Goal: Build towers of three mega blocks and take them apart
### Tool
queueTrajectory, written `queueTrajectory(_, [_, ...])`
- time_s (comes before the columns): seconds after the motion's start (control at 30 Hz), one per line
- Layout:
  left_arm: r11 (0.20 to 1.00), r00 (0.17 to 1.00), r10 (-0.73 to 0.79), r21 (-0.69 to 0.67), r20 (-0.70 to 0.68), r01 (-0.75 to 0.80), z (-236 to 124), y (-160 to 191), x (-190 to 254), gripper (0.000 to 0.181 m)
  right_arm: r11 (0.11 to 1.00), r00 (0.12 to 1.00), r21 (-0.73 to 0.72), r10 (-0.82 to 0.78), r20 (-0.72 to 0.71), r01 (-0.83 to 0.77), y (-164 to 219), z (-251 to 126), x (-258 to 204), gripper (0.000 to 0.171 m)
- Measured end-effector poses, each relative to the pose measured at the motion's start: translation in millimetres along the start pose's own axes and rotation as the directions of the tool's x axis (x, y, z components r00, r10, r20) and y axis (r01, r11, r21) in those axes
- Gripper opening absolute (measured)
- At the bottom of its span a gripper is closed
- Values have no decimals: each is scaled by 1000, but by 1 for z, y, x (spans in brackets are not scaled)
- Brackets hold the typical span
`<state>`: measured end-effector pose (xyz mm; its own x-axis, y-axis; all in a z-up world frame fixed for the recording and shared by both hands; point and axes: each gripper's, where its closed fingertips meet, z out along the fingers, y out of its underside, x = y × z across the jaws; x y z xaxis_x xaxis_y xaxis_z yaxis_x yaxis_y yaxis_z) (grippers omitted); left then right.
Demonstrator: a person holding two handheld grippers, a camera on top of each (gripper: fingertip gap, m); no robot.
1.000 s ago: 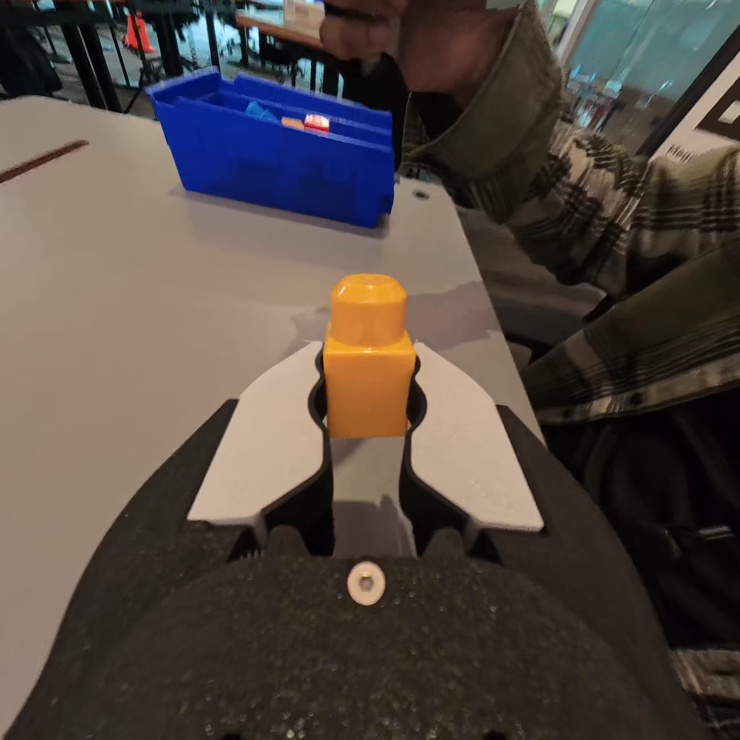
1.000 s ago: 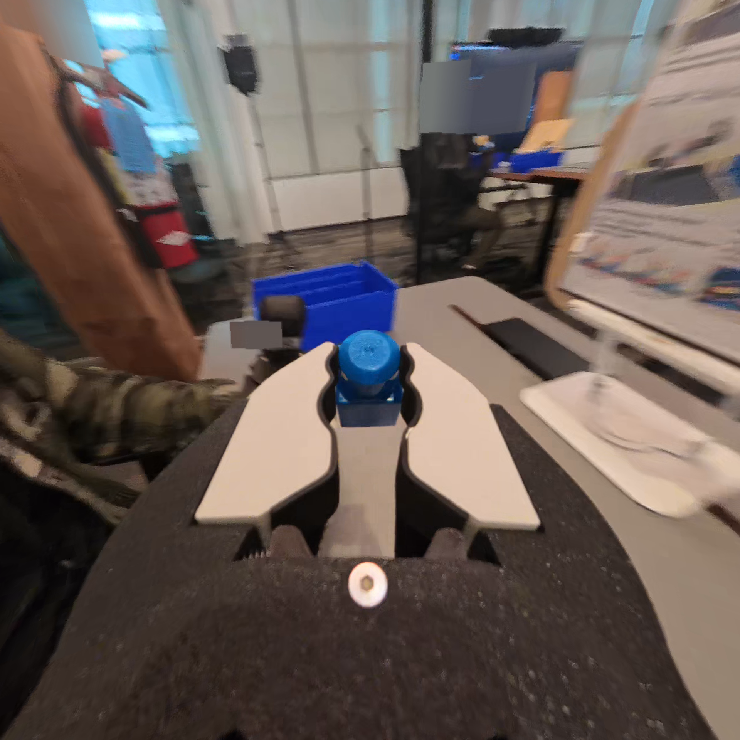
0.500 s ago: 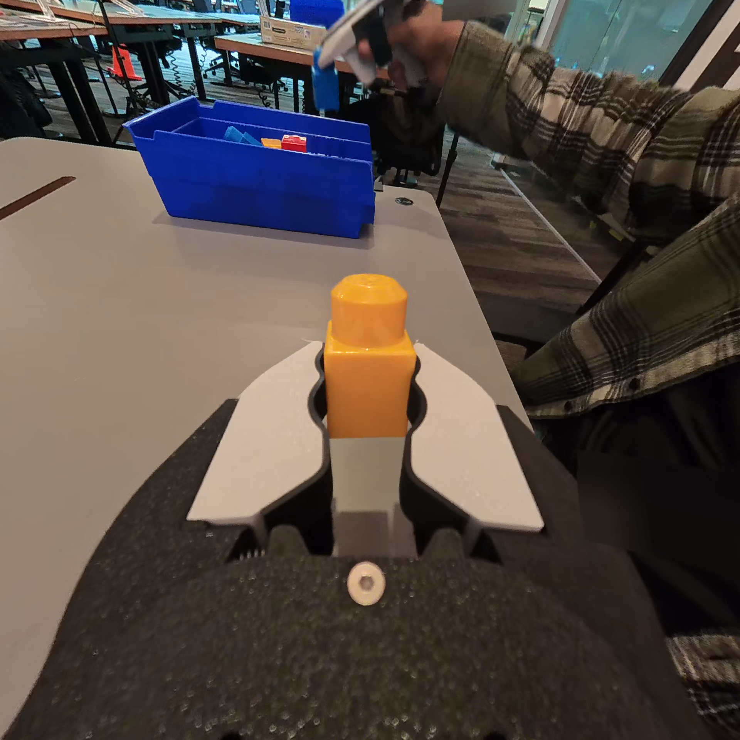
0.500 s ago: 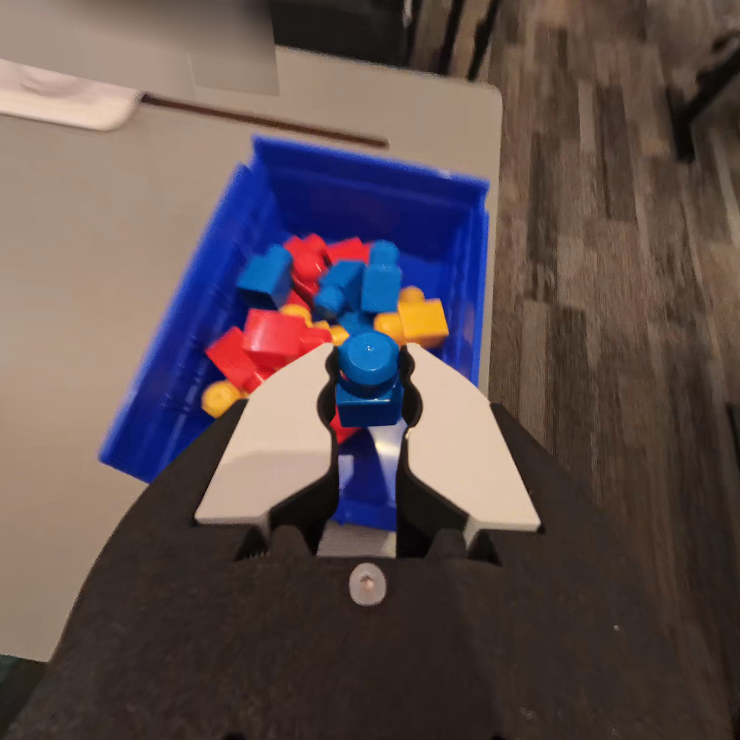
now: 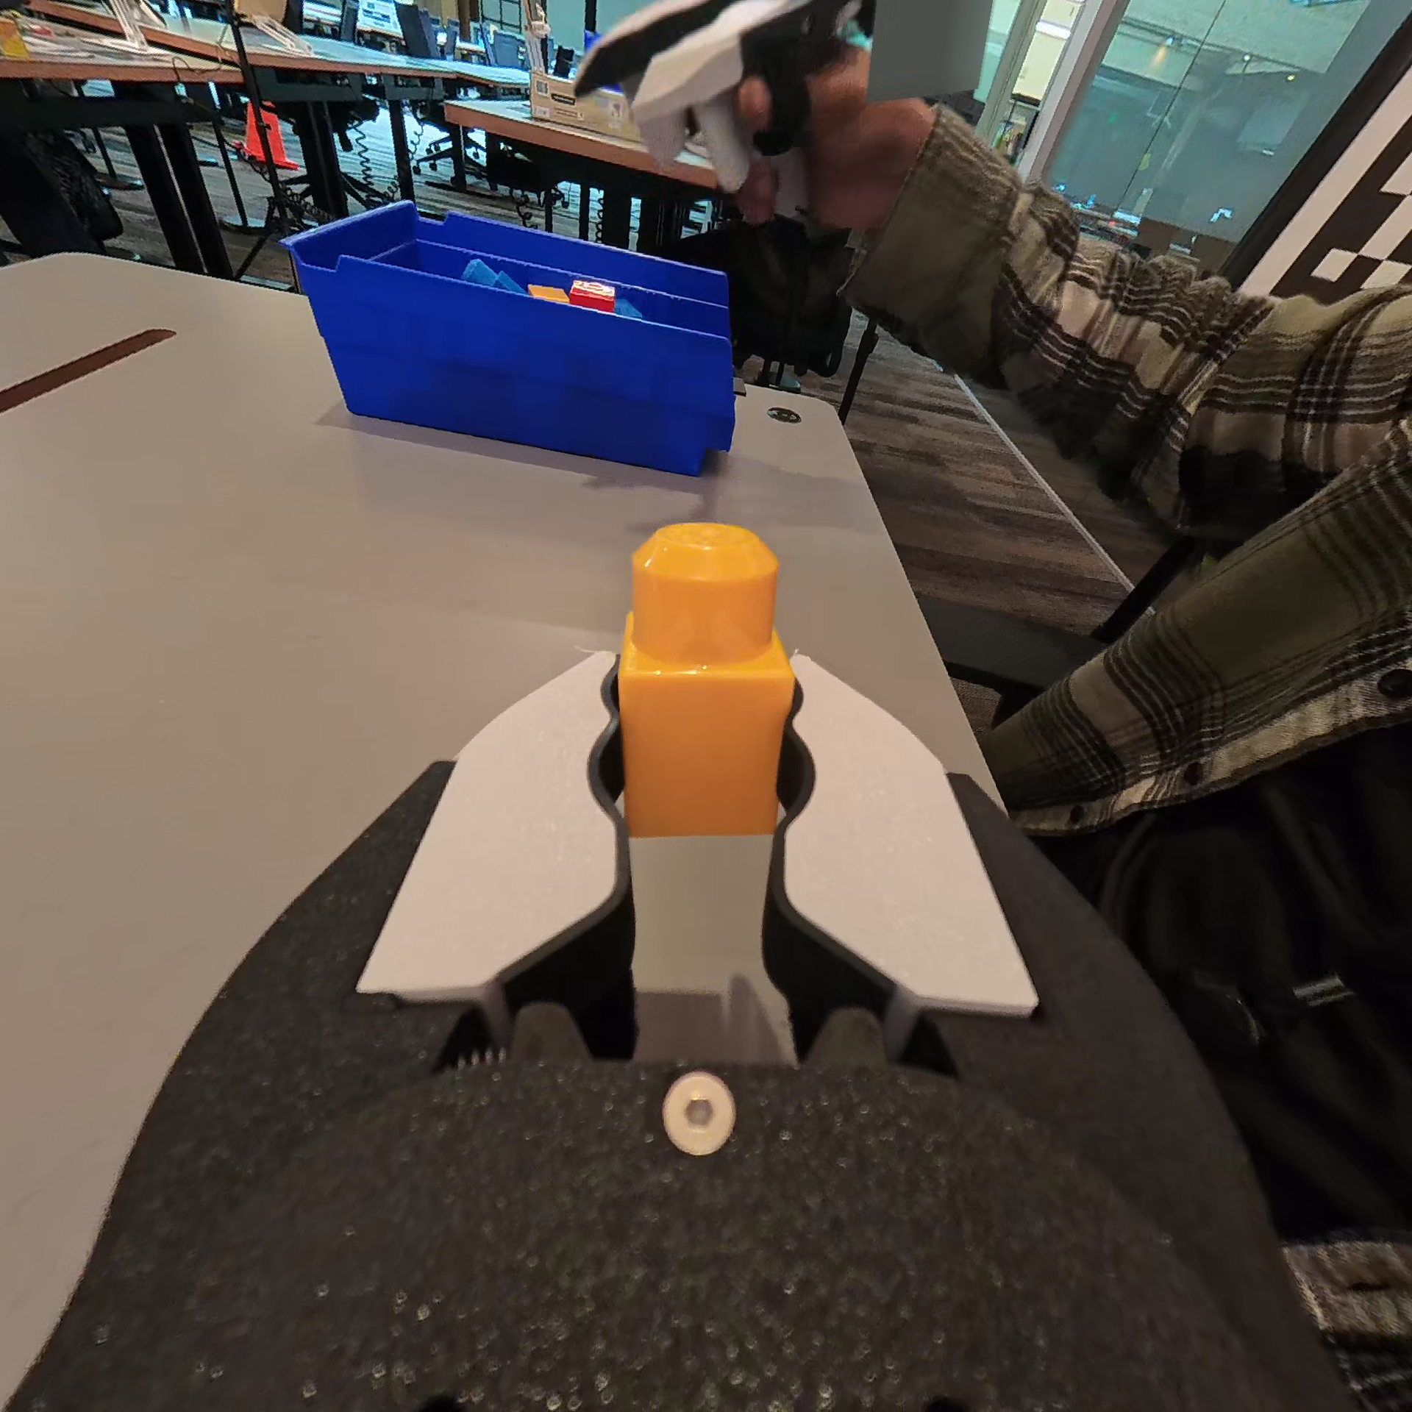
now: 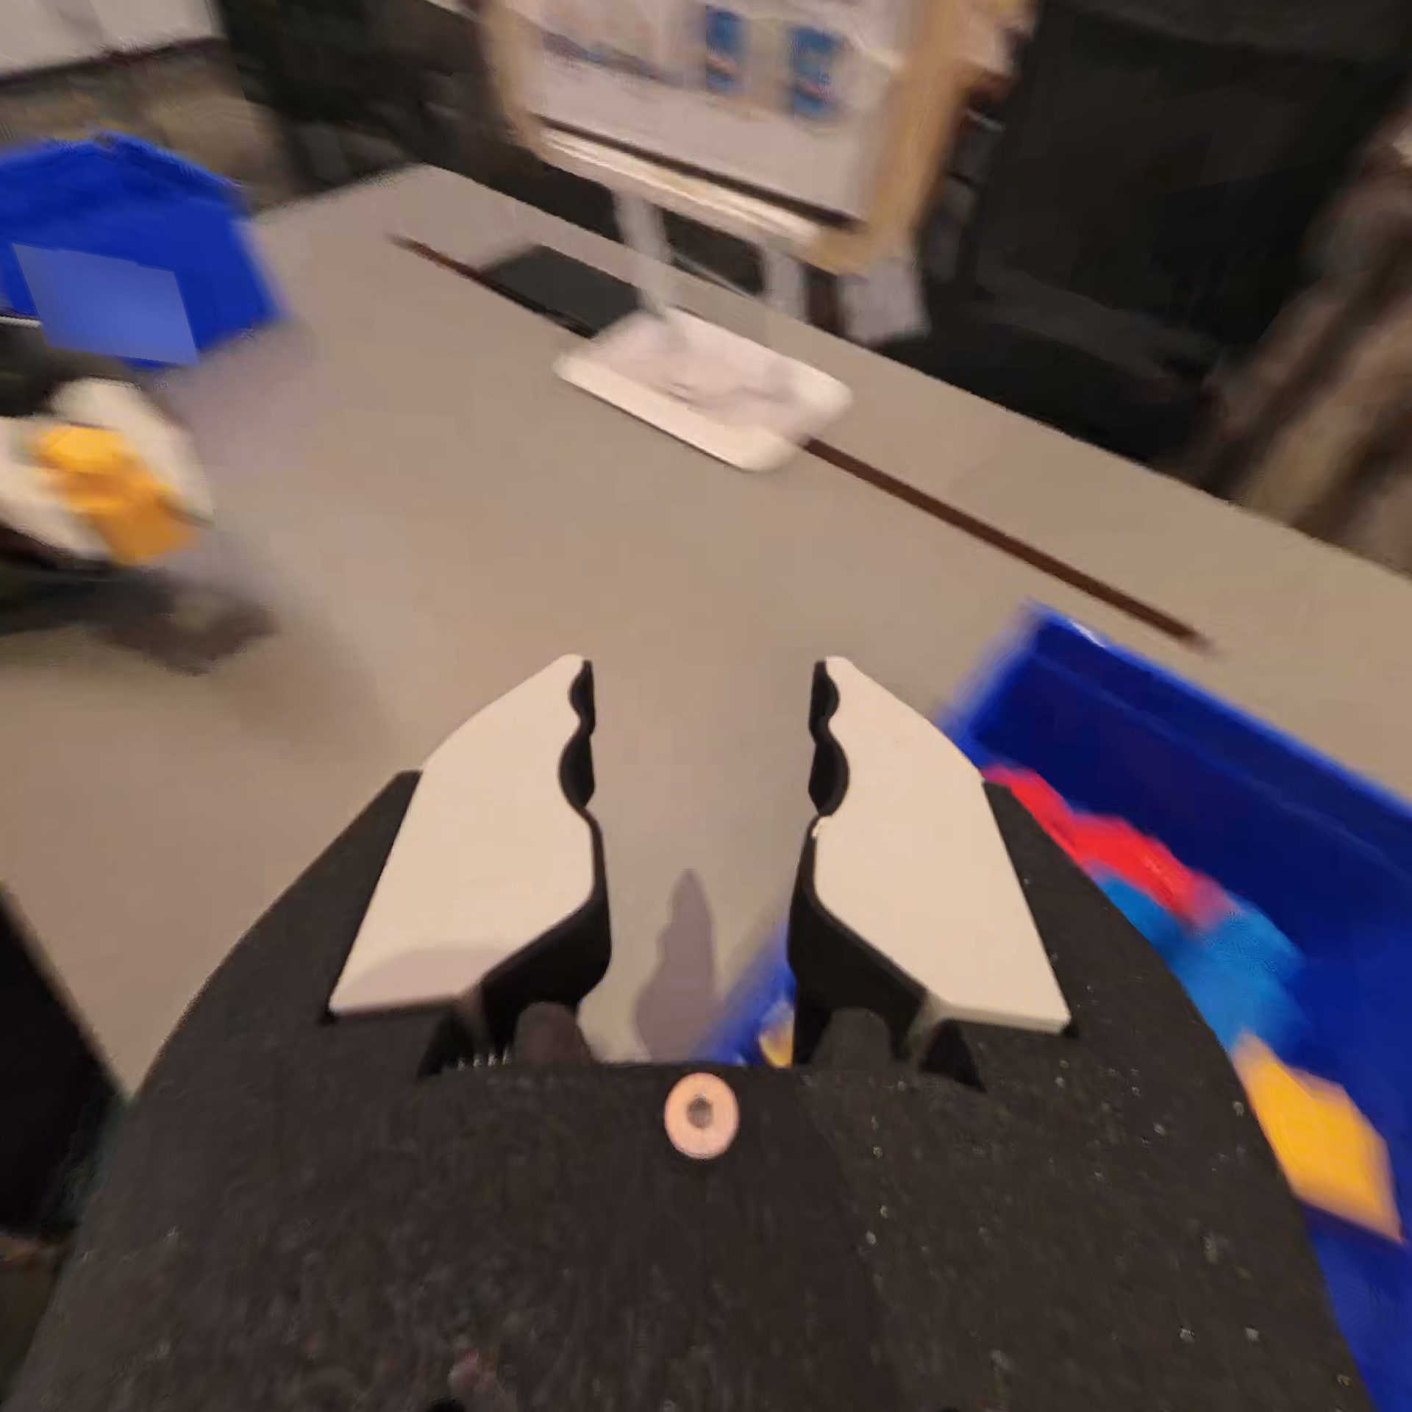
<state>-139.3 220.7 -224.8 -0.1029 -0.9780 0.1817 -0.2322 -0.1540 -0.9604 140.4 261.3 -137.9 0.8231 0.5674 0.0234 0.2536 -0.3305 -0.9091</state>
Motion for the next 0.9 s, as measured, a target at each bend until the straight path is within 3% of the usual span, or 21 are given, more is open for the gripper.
queueTrajectory(0.17, [1000, 1000, 1, 14, -2, -1, -1, -2, 0, 36, 984, 875, 120, -172, 452, 132, -44, 85, -170, 52])
queueTrajectory(0.33, [1000, 1000, -1, 23, -5, 2, -4, -4, 0, 36, 970, 727, 121, -237, 645, 209, -34, 135, -257, 41])
queueTrajectory(0.6, [1000, 1000, 13, 26, -15, -12, -5, -7, 5, 36, 977, 668, 67, -187, 720, 202, -28, 155, -279, 37])
queueTrajectory(0.63, [1000, 1000, 15, 26, -15, -15, -4, -7, 5, 36, 977, 651, 68, -186, 736, 202, -26, 153, -282, 29])
queueTrajectory(0.77, [999, 999, 14, 50, -46, -11, -4, -11, 9, 37, 976, 660, 85, -198, 725, 199, -29, 148, -283, 28])
queueTrajectory(0.9, [999, 999, -10, 30, -41, 12, -1, -7, 7, 61, 981, 738, 138, -194, 647, 137, -52, 133, -253, 28])
